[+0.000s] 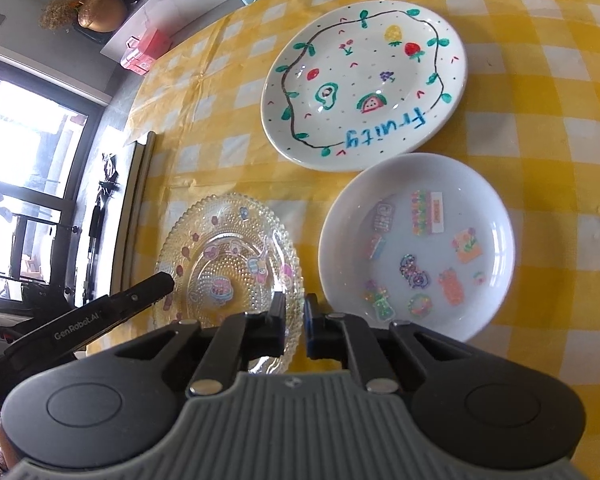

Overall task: Organize plates and bowls
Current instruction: 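Lift the glass plate with both grippers and carry it toward the bowl stack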

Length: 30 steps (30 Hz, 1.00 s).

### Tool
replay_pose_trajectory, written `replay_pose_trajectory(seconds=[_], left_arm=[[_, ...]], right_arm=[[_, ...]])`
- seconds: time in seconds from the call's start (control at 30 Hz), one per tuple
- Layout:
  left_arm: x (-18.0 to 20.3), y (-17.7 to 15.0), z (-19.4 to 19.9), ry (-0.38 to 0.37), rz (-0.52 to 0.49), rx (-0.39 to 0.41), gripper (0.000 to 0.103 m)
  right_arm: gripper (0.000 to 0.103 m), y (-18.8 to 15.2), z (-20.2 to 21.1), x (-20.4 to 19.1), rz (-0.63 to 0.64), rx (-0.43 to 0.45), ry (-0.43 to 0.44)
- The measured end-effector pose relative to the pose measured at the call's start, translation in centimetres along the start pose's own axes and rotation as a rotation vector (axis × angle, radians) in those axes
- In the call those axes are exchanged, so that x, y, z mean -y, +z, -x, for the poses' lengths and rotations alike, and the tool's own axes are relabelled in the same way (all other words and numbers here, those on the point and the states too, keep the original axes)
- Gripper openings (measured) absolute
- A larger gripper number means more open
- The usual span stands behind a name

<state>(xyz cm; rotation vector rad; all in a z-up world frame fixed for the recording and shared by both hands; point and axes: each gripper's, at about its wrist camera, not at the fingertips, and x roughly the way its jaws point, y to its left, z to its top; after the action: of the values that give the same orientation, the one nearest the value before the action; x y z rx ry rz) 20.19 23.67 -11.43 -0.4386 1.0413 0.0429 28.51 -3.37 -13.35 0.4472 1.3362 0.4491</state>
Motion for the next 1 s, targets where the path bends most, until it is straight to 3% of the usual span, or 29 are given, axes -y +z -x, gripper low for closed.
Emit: replay_pose_trajectory(seconds=[0.43,0.77,1.0], left_arm=[[2.4,0.0,4.0,-0.018,-0.001,0.037,0.013],[9.0,-1.6,6.5,-0.062,-0.088,0.063,0.012],[13.4,-2.2,5.6,-0.064,-0.17,0.076,0.012]], right_arm=[[0.006,-0.8,4.3,-0.3,0.002,0.069,0.032],[0.006,-3.4,11.4,2.6,-0.03,0.199,0.015],[0.007,-4.2,13.9,5.7,-0.084,0.284,-0.017]])
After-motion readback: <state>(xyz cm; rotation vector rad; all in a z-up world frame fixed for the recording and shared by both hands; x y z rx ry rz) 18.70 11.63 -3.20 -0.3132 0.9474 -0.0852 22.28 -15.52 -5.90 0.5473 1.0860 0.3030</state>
